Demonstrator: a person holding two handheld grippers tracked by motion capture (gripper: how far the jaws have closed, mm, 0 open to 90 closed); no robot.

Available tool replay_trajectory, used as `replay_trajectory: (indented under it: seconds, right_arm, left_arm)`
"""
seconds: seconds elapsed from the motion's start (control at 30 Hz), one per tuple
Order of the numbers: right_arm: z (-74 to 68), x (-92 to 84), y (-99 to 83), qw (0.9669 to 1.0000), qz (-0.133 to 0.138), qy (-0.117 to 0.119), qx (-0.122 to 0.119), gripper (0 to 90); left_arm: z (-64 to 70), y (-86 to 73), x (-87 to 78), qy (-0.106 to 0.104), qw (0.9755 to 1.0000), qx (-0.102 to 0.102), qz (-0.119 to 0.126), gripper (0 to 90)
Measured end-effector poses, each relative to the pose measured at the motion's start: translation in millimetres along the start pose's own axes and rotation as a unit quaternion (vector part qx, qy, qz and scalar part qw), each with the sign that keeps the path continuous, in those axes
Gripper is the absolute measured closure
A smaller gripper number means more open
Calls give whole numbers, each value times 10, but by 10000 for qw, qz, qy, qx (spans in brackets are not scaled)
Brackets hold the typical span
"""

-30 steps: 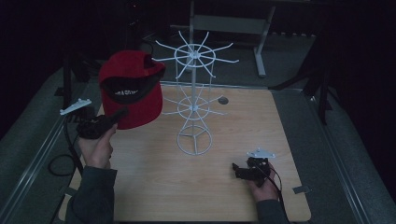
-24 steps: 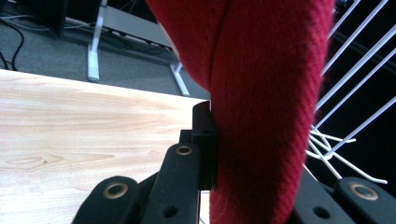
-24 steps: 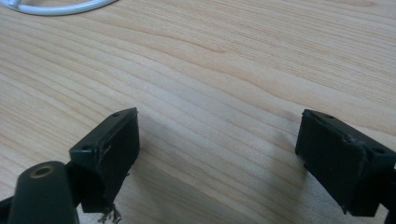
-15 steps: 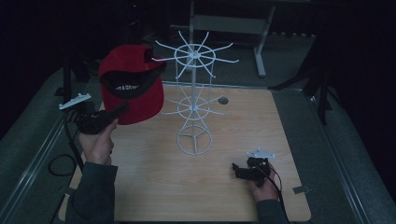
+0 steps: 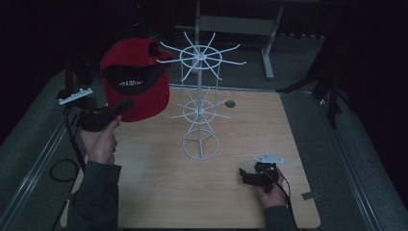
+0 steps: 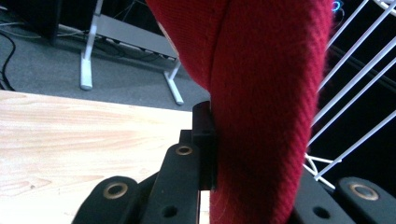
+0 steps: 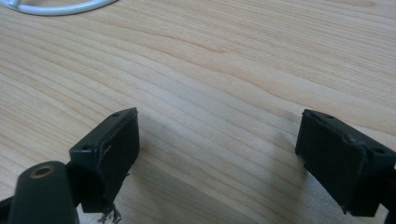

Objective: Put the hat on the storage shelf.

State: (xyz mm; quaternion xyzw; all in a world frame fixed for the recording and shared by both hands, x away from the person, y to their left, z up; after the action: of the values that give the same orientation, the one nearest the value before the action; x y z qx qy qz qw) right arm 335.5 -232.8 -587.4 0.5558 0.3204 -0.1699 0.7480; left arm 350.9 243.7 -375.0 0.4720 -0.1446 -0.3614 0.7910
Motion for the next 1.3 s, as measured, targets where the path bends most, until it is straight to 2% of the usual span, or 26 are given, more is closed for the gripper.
replay_trajectory:
  seconds: [0.17, 0.37, 0.9, 1.07, 1.3]
  right_arm:
    - [0, 0, 0, 10000, -1, -1, 1, 134]
    - [0, 0, 0, 10000, -1, -1, 1, 134]
    - [-1, -1, 0, 10000, -5, -1, 4, 134]
    - [-1, -1, 0, 10000, -3, 0, 4, 134]
    - [-1, -1, 0, 10000, -5, -1, 4, 134]
  left_arm:
    - [9, 52, 25, -73, 9999, -72, 67, 847]
    - [48, 129, 119, -157, 9998, -77, 19, 847]
    - [112, 298, 188, -143, 9999, 45, 7, 847]
    - [167, 364, 189, -276, 9996, 34, 99, 847]
    - [238, 457, 216, -316, 9993, 113, 171, 847]
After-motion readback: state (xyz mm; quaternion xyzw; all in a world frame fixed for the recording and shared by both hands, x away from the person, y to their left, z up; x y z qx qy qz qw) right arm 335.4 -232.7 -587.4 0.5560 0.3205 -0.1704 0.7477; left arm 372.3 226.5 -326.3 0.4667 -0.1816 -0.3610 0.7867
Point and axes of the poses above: each handheld gripper's, and its own axes: x roughly forward along the jaws, y roughly out of its top, z roughly to its right, the point moved 3 cm from there along x, roughly forward along the jaws, and after that the axes turned 14 degrees about -y, right-handed, at the moved point
